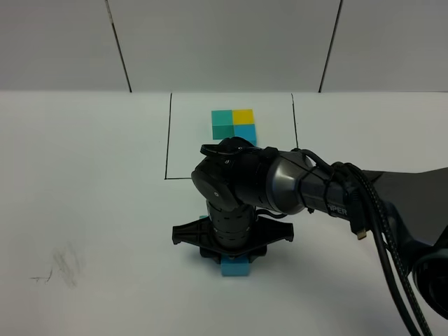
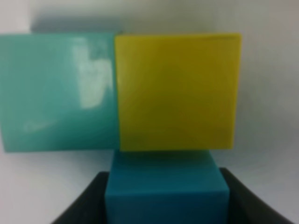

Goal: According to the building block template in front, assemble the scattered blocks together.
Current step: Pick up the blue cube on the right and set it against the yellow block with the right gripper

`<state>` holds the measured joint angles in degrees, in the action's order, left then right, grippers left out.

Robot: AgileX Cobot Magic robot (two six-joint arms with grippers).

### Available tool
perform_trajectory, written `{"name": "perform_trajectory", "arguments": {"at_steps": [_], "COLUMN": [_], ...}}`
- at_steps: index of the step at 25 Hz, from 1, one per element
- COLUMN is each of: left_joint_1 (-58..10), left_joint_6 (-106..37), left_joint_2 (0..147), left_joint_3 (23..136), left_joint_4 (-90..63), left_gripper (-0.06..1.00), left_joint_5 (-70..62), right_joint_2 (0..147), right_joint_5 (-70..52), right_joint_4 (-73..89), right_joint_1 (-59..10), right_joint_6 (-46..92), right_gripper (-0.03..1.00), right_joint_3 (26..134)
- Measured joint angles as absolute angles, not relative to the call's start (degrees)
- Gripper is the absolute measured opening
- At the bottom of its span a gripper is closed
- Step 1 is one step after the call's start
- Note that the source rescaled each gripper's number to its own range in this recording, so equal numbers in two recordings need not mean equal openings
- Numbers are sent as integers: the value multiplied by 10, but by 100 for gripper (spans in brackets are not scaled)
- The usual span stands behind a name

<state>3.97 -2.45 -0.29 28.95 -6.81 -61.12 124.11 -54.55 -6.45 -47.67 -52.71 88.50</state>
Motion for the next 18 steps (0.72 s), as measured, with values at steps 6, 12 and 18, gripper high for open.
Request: {"name": "perform_trajectory", "arguments": {"at_steps": [6, 12, 18], "left_joint_1": [40, 40, 40], "left_joint_6": [-24, -24, -24], "left_joint_2": [-3, -3, -3], "left_joint_3": [289, 289, 289], "left_joint_4": [-68, -68, -68], "left_gripper": [59, 59, 59], "left_joint_5": [-611, -611, -611], "right_joint_2": [1262, 1264, 1265], "right_joint_5": [-541, -543, -537], "right_joint_4": [-50, -49, -46], "right_joint_1": [-471, -470, -459], "right_joint_6": [-514, -511, -511], "right_gripper": [3, 3, 3], "right_joint_3": [889, 892, 896]}}
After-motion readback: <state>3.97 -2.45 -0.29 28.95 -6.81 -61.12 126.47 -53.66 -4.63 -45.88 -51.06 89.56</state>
